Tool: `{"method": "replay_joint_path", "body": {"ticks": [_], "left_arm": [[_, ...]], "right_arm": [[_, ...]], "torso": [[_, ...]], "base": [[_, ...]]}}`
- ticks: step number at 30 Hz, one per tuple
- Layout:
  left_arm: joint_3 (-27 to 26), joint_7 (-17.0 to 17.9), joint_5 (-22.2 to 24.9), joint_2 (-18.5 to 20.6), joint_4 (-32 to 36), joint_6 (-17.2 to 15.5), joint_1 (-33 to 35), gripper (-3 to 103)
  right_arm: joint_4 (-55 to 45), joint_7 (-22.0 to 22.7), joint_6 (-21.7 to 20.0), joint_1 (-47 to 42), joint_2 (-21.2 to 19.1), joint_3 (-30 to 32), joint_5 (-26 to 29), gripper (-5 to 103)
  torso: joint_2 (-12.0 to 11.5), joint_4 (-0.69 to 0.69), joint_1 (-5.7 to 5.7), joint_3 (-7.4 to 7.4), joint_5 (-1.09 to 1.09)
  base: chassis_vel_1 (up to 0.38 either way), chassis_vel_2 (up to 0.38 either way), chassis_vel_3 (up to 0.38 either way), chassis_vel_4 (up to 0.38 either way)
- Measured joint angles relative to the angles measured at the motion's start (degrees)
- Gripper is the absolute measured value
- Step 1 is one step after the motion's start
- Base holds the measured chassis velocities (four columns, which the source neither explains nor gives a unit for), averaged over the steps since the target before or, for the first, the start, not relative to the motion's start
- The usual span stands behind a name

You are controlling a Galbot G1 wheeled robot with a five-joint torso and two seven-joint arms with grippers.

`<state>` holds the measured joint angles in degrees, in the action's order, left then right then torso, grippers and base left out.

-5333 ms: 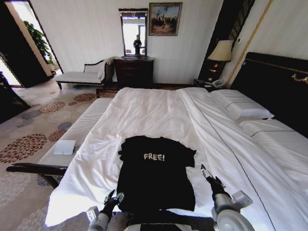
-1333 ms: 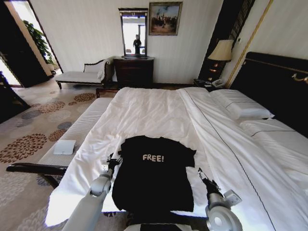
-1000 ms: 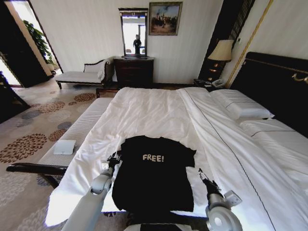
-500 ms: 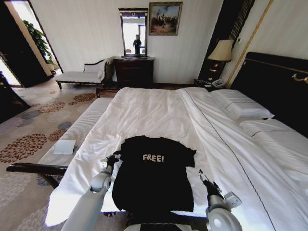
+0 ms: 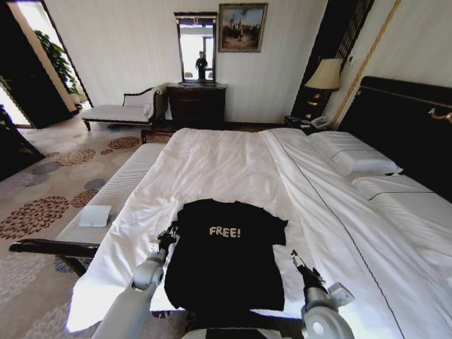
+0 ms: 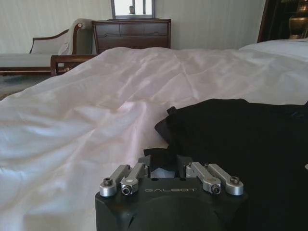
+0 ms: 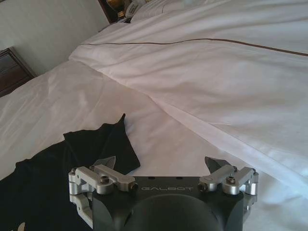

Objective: Fold the clothes on the bed.

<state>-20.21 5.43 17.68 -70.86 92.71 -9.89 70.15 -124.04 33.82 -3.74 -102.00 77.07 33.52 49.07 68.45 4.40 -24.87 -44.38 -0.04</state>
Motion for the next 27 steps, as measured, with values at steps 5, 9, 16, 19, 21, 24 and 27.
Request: {"method": "replay_joint_path", "body": {"ticks": [5,9,16,19,21,24,27], "left_arm": [[0.17,0.15,-0.13,-0.29,-1.07,0.00,-0.84,50],[0.27,0.21,-0.10,-0.35,-1.41,-0.05,-1.16,59],[0.27,0.78,0.03,-0.61,-2.23,-0.23,-1.73,37],[0.27,0.93,0.17,-0.63,-2.43,-0.36,-1.88,32],[0.26,0.99,0.64,-0.67,-2.66,-0.63,-2.11,21],[0.27,0.99,1.02,-0.71,-2.69,-0.83,-2.21,16],[0.27,1.00,1.35,-0.81,-2.70,-0.93,-2.37,11]], "right_arm": [[0.06,-0.03,0.15,-0.17,0.02,0.13,-0.09,100],[0.38,-0.04,0.19,-0.02,0.09,0.04,-0.14,100],[0.79,-0.04,0.20,0.29,0.20,-0.18,-0.22,100],[0.82,-0.04,0.20,0.33,0.20,-0.19,-0.22,100],[0.86,-0.04,0.20,0.36,0.17,-0.17,-0.22,100],[0.88,-0.04,0.20,0.35,0.15,-0.16,-0.22,100],[0.88,-0.04,0.20,0.35,0.13,-0.12,-0.20,100]], "torso": [[0.00,0.00,0.00,0.00,0.00],[0.00,0.00,0.00,0.00,0.00],[0.00,0.00,0.00,0.00,0.00],[-0.01,0.00,0.00,0.00,0.00],[-0.01,0.00,0.00,0.00,0.00],[-0.01,0.00,0.00,0.00,0.00],[-0.01,0.00,0.00,0.00,0.00]], "base": [[0.000,0.000,0.000,0.000],[0.000,0.000,0.000,0.000],[0.000,0.000,0.000,0.000],[0.000,0.000,0.000,0.000],[0.000,0.000,0.000,0.000],[0.000,0.000,0.000,0.000],[0.000,0.000,0.000,0.000]]}}
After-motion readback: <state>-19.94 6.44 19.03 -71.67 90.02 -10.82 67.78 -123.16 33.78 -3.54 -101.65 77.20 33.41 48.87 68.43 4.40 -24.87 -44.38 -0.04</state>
